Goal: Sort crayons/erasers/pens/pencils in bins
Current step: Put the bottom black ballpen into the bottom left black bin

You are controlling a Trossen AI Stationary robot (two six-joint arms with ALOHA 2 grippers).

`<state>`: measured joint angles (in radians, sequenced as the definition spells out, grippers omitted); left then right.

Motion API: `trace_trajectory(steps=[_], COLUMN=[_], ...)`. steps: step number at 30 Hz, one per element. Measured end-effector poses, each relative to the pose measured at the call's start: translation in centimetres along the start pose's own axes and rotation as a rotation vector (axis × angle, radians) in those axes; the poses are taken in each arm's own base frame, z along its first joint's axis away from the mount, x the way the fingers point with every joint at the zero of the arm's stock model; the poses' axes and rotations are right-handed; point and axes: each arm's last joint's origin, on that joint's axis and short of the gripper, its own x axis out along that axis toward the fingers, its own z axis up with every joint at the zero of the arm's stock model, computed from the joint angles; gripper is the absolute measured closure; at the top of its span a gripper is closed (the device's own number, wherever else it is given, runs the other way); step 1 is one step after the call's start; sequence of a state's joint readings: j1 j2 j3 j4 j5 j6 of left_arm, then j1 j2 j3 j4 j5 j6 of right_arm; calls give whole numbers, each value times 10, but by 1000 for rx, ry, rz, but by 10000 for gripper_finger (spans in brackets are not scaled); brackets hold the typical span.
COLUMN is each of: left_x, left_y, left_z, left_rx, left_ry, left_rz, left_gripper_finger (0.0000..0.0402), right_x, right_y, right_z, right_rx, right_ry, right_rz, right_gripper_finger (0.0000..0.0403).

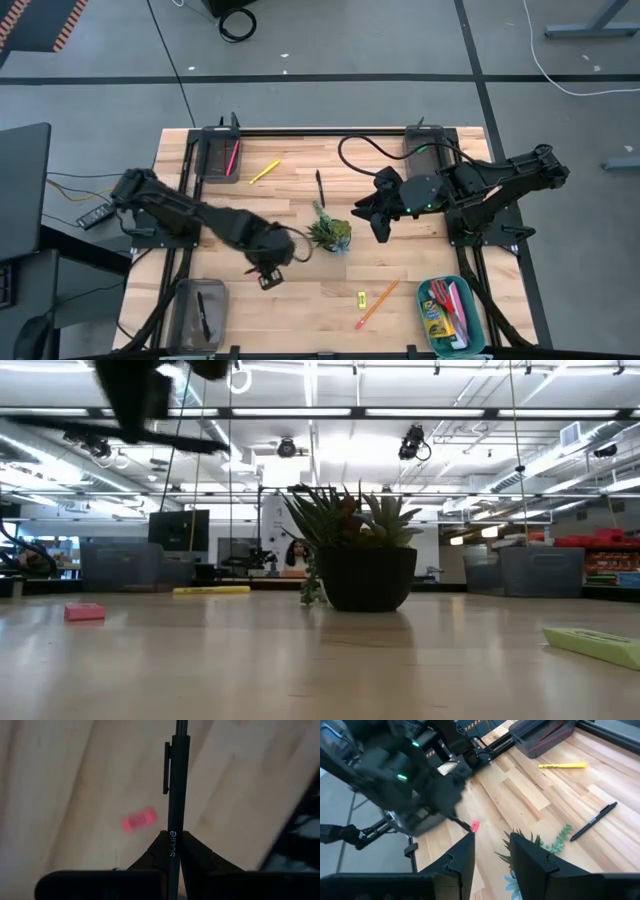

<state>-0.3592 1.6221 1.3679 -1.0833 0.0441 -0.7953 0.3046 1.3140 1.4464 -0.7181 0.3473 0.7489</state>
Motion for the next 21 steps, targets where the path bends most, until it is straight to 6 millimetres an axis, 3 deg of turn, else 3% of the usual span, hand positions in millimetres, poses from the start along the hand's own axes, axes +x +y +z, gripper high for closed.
trace_trajectory(steps=[9, 18, 21], left_x=[-34, -40, -41], left_y=[-16, -40, -43], left_z=[-76, -156, -171], left_rx=[-384, -708, -707], left_ry=[-32, -71, -16], left_rz=[129, 163, 168], left_gripper_finger=[374, 374, 374], right_x=[0, 0, 0], right_y=[0, 0, 0], right_z=[1, 1, 1], right_rx=[-50, -100, -114], right_ry=[-6, -8, -8], right_rz=[4, 5, 5], right_gripper_finger=[274, 274, 274])
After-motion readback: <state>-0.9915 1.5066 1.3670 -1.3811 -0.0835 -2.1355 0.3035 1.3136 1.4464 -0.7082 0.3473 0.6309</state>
